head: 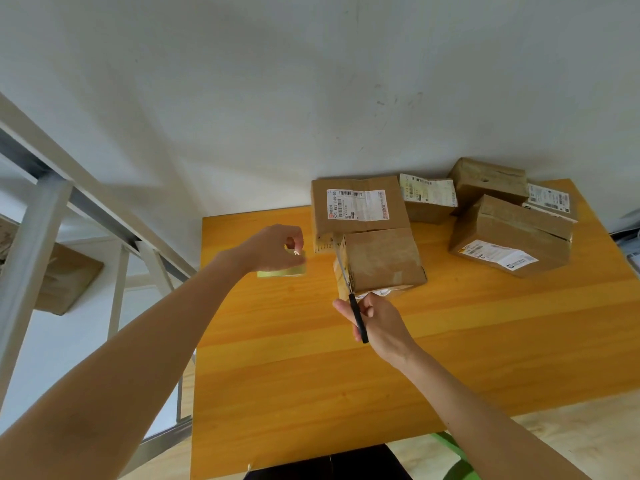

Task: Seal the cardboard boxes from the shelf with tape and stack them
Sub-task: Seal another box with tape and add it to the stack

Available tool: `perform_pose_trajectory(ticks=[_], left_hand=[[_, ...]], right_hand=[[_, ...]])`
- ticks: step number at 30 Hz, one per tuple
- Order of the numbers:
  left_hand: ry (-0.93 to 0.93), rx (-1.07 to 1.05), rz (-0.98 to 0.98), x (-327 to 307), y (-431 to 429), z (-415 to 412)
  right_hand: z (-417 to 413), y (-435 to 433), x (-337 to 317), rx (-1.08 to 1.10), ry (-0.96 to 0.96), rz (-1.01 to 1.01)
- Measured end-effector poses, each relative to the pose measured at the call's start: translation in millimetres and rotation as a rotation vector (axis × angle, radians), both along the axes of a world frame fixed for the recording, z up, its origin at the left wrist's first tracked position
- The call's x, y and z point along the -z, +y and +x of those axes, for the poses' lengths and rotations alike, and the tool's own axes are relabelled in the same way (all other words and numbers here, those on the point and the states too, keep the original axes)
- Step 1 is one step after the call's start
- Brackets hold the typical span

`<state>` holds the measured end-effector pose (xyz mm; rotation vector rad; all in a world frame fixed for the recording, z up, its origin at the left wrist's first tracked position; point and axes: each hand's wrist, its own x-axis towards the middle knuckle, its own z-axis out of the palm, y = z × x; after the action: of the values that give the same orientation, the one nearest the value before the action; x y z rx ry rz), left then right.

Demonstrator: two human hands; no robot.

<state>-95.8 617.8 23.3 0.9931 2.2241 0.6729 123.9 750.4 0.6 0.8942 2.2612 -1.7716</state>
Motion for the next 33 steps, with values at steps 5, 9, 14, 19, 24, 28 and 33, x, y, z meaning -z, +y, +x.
perform_pose_trajectory(ticks=[5, 9, 14, 19, 24, 28, 33], left_hand=[[0.038, -0.118, 0.072, 18, -13, 10], [-0.006, -0.147, 0.092, 30, -23, 17], [-0.051, -0.166, 0.101, 44, -32, 28], [0.034, -0.114, 0.091, 62, -43, 43], [0.190, 0.062, -0.127, 76, -38, 60], [0.262, 0.158, -0.252, 88, -32, 70], [0.125, 0.080, -0.185, 88, -29, 74]], right_hand=[[1, 3, 4, -0.029, -0.008, 0.070], [3, 1, 8, -0.036, -0.031, 0.082], [2, 3, 10, -0.041, -0.071, 0.076], [5, 4, 13, -0.091, -0.094, 0.014], [2, 11, 7, -0.152, -0.145, 0.008], [3, 10, 5, -0.239, -0.194, 0.471], [11, 11, 15, -0.369, -0.339, 0.670]])
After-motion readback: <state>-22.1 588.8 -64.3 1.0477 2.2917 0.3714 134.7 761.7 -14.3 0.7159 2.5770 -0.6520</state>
